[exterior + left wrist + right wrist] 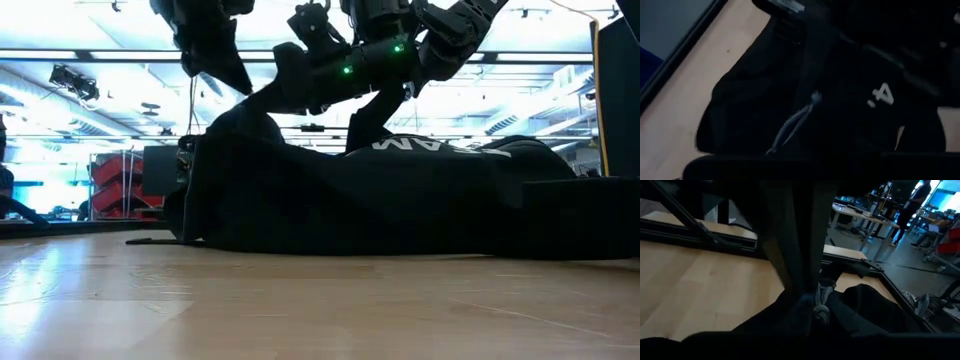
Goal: Unpack backpack
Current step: Open the backpack
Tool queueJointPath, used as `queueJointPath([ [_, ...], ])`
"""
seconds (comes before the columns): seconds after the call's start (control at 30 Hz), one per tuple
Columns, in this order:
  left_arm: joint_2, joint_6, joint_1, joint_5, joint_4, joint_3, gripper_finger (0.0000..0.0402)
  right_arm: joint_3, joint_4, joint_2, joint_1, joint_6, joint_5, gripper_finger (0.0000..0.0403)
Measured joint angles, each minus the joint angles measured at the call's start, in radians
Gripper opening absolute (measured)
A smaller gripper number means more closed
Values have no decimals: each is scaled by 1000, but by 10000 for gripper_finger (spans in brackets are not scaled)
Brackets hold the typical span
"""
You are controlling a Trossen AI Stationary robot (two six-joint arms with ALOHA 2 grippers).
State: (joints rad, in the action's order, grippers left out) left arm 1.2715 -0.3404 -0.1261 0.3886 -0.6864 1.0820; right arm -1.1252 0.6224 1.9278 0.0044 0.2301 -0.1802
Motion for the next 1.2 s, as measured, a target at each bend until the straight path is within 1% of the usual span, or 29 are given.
queueJointPath([
  [0.13,-35,-1,-5,7,-94,28,2,0,-9,0,0,2,-1,2],
  [0.2,-61,21,-17,36,-116,22,2,0,-14,0,0,8,-2,2],
  [0.3,-107,41,-44,124,-114,-26,1,0,-15,0,0,10,-2,1],
  [0.37,-138,34,-54,143,-91,-77,1,0,-17,0,0,10,-2,1],
  [0.43,-174,27,-61,150,-13,-150,1,0,-18,0,0,10,-3,1],
  [0.5,-204,44,-67,149,120,-234,1,0,-18,0,0,10,-2,1],
  [0.6,-214,102,-67,103,309,-357,10,0,-17,0,-1,10,-2,1],
  [0.67,-212,132,-67,85,391,-419,24,0,-18,0,0,10,-2,0],
  [0.73,-213,175,-64,86,428,-451,41,0,-19,0,-1,10,-2,0],
  [0.87,-215,259,-45,142,432,-454,85,0,-19,0,-1,10,-4,0],
  [1.2,-214,311,-42,233,399,-444,210,0,-16,0,-1,10,-2,0],
])
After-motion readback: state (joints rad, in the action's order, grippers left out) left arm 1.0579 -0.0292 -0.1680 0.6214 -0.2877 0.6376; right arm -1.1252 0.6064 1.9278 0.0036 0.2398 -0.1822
